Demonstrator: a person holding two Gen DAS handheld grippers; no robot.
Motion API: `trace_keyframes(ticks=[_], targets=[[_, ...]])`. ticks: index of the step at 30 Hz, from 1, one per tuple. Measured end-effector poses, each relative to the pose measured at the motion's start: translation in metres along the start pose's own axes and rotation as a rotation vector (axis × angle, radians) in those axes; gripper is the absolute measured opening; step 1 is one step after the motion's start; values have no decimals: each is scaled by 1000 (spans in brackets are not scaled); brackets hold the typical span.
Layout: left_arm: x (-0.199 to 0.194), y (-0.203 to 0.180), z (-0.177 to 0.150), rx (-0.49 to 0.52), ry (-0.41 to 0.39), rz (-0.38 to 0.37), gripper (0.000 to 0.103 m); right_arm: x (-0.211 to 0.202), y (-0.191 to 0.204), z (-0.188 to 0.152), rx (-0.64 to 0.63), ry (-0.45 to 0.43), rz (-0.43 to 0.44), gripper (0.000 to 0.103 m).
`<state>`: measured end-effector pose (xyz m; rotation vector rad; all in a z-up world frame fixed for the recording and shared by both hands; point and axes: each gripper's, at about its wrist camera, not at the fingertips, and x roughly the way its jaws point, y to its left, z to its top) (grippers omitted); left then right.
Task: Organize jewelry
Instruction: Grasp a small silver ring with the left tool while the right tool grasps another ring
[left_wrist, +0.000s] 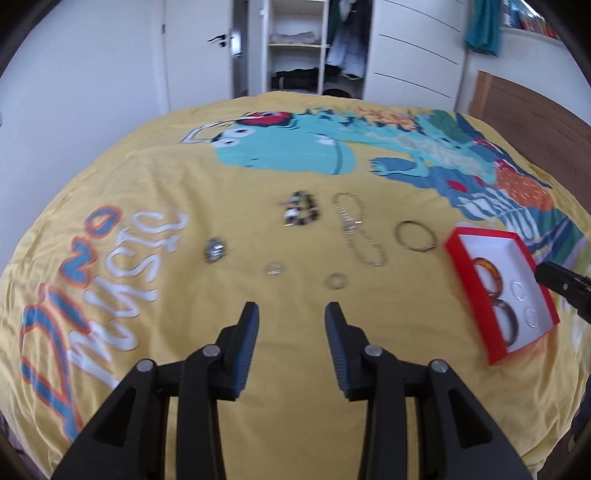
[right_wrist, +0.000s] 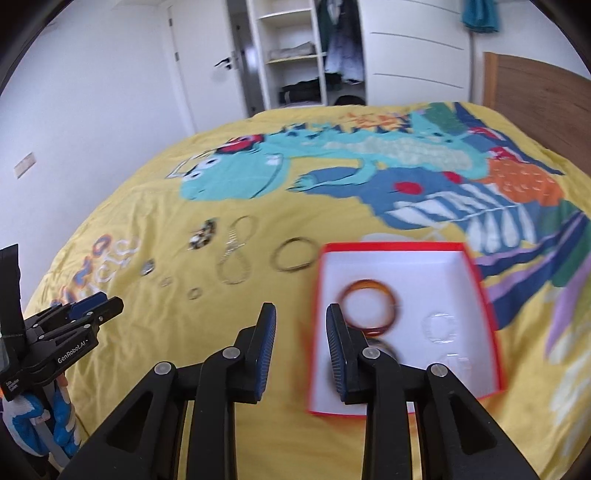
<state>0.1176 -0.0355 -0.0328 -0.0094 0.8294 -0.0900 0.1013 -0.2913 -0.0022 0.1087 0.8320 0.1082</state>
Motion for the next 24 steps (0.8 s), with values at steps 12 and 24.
trace_keyframes(ticks=[12, 24], targets=[[53, 69, 6, -92, 42, -10, 37, 85, 66, -14, -84, 105, 134, 33], [132, 48, 26, -80, 87, -164, 37, 163, 92, -18, -162, 145, 234, 36]])
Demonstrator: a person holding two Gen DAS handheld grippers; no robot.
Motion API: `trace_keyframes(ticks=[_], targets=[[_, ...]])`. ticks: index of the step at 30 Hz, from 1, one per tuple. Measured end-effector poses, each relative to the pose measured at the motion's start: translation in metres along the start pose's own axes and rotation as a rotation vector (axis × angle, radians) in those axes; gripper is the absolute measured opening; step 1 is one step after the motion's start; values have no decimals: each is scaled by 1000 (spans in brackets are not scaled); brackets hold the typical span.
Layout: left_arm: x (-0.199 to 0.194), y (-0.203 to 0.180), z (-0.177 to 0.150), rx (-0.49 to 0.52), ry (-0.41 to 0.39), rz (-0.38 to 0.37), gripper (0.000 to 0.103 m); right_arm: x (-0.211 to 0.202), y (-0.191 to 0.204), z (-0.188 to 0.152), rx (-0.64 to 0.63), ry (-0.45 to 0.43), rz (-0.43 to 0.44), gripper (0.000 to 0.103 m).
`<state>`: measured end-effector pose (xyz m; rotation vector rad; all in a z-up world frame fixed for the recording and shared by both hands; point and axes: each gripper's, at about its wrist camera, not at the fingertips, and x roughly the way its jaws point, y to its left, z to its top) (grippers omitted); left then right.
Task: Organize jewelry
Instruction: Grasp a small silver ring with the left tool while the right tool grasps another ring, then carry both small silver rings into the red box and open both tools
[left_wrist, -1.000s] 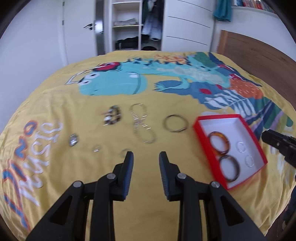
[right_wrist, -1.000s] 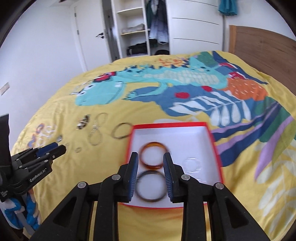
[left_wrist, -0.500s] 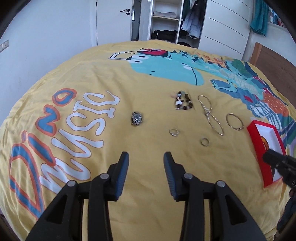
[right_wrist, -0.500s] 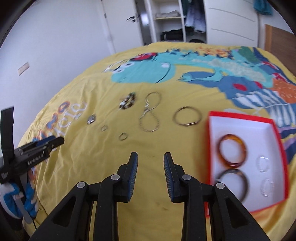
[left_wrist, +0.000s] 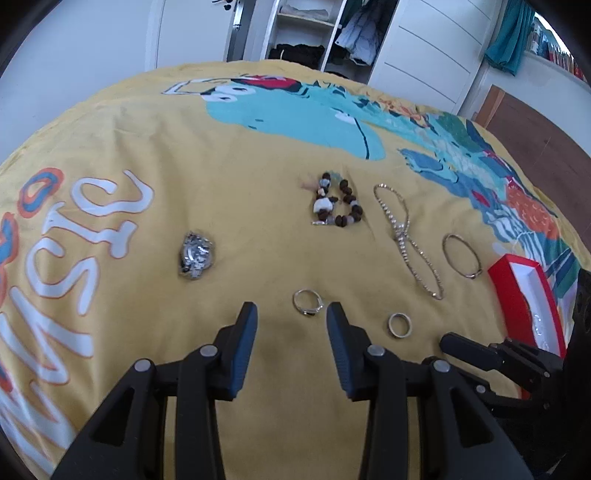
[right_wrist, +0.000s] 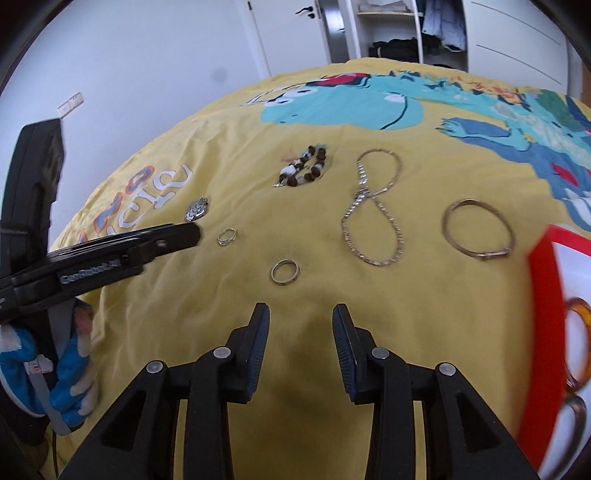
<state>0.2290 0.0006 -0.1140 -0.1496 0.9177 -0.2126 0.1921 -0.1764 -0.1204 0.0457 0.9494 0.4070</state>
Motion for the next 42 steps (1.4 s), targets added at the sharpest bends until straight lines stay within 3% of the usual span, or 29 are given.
trace_keyframes(ticks=[12, 14, 20, 27, 38, 42], targets=[[29, 1, -4, 31, 20, -18, 36, 31, 1, 11, -63, -17, 32, 42], [29, 2, -4, 33, 15, -15, 31, 34, 1, 13, -71, -20, 36, 42], [29, 9, -3, 3, 10, -35, 20, 39, 0, 15, -76, -28, 40, 37], [28, 13, -3, -11, 5, -49, 17, 41, -3, 16, -67, -35, 46, 21], [23, 13, -4, -15, -20, -61, 17, 31, -1, 14, -71, -67, 39, 20], [13, 3, -4, 28, -52, -44, 17, 20, -2, 13, -49, -84, 43, 20]])
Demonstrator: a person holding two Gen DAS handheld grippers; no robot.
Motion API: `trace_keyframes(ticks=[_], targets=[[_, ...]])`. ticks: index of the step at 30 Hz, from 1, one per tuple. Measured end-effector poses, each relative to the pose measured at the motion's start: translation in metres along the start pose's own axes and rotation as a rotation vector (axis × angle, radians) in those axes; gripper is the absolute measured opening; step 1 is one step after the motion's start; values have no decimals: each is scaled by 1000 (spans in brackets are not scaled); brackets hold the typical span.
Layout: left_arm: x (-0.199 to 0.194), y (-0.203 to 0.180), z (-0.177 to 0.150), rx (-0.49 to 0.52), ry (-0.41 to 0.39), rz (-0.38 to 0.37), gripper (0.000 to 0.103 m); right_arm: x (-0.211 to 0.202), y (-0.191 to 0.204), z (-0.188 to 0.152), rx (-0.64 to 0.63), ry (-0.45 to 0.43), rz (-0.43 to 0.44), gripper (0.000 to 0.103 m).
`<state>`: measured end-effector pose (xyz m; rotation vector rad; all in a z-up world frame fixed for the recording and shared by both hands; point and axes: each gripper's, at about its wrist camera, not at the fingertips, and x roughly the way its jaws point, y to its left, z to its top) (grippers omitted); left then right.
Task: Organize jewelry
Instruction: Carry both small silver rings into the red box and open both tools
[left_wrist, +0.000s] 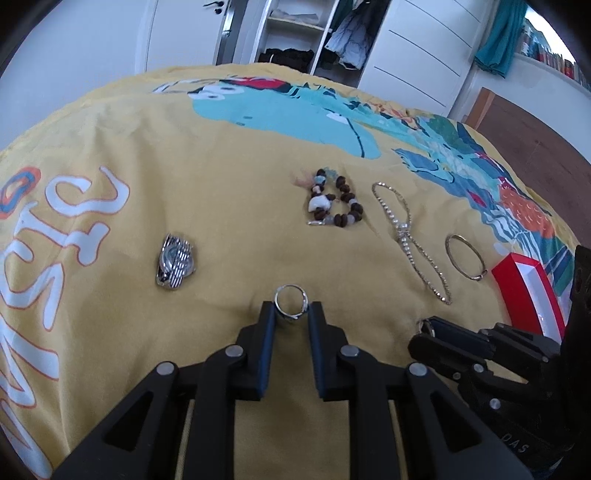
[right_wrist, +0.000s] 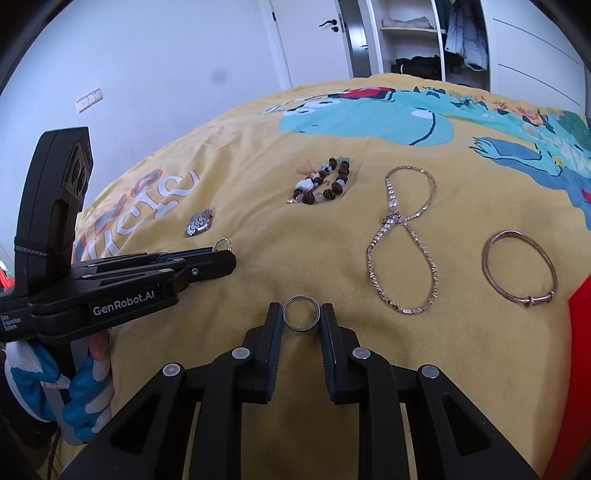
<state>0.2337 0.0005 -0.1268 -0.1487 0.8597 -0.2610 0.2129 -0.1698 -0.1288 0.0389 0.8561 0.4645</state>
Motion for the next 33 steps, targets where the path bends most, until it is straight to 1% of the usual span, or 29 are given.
trace_keyframes(ticks=[6, 10, 14, 19, 20, 22, 23, 26, 27, 29, 33], targets=[[-16, -20, 6, 52, -38, 4, 17, -41, -9, 1, 47, -46, -21, 20], [-25, -43, 10, 69, -43, -22, 17, -81, -27, -1, 79, -83, -62, 20], [-32, -83, 15, 95, -44, -89, 17, -122, -58, -4, 99, -102, -129, 20], [-26, -151, 22, 147, -22, -196, 17, -163, -123, -12, 158, -88, -235, 20], [-21, -171, 24, 167, -11, -223, 17, -166, -132, -12, 167, -84, -246, 20], [-13, -198, 23, 197, 6, -251, 17, -173, -161, -14, 198, -70, -278, 20], [-5, -218, 24, 222, 21, -266, 17, -174, -173, -15, 211, -61, -289, 20], [14, -252, 26, 263, 53, -278, 17, -171, -199, -18, 236, -34, -318, 20], [23, -266, 27, 280, 69, -275, 17, -168, -208, -19, 245, -19, -322, 20], [37, -280, 28, 298, 93, -266, 17, -162, -224, -21, 265, 7, -331, 20], [58, -294, 29, 319, 131, -224, 17, -151, -244, -23, 284, 54, -346, 20]])
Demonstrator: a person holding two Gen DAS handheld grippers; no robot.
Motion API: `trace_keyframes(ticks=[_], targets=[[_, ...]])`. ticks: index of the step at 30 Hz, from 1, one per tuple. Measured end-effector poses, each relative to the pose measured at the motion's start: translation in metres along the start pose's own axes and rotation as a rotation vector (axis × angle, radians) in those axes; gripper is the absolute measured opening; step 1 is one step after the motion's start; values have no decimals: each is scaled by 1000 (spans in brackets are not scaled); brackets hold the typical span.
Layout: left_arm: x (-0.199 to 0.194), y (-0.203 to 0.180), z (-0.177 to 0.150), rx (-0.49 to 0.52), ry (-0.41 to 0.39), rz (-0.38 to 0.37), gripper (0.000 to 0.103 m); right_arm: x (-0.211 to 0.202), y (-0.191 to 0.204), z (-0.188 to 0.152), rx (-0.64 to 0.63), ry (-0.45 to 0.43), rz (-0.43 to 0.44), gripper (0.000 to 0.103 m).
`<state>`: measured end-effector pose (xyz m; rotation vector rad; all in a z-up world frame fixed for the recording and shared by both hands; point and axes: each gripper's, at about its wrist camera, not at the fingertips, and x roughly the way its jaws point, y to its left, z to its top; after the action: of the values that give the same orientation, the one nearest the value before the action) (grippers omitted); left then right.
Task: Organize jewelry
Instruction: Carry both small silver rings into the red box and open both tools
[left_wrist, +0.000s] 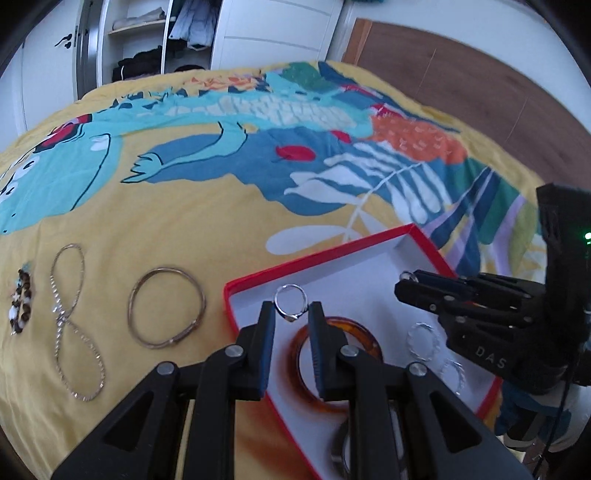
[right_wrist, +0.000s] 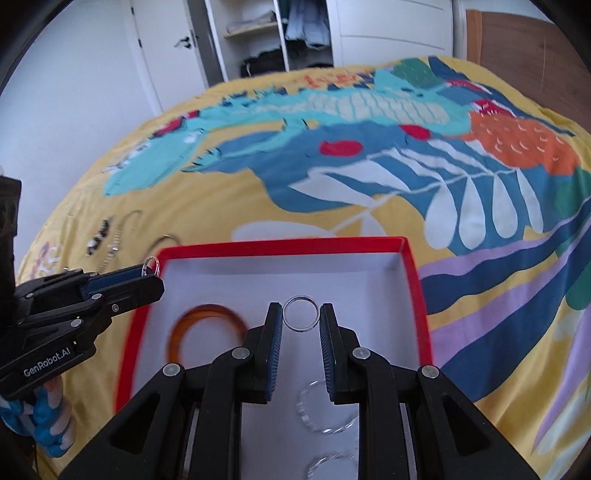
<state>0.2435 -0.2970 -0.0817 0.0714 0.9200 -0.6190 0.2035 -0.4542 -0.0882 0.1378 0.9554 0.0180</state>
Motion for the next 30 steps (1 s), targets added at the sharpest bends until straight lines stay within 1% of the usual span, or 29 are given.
trace_keyframes(ticks=[5, 7, 12, 18, 21, 26, 29, 30], targets=[[23, -4, 2, 11, 62, 57, 17, 14, -2, 3, -24, 42, -22, 20], [28, -6, 2, 20, 75, 77, 17, 19, -2, 2, -34, 62, -28, 20], [36, -9, 4, 16, 97, 79, 17, 28, -3, -2, -43, 106, -41, 20], [43, -12, 1, 10, 111, 73, 18, 26, -3, -6, -39, 101, -51, 20], [45, -16, -1, 35, 108, 102, 18, 24, -5, -7, -24, 95, -56, 20], [45, -20, -2, 50, 98, 118, 18, 23, -4, -6, -19, 91, -60, 22], [40, -21, -2, 47, 81, 111, 18, 18, -5, -6, -6, 75, -60, 24], [39, -21, -2, 46, 80, 108, 18, 16, -6, -6, -4, 71, -63, 28]])
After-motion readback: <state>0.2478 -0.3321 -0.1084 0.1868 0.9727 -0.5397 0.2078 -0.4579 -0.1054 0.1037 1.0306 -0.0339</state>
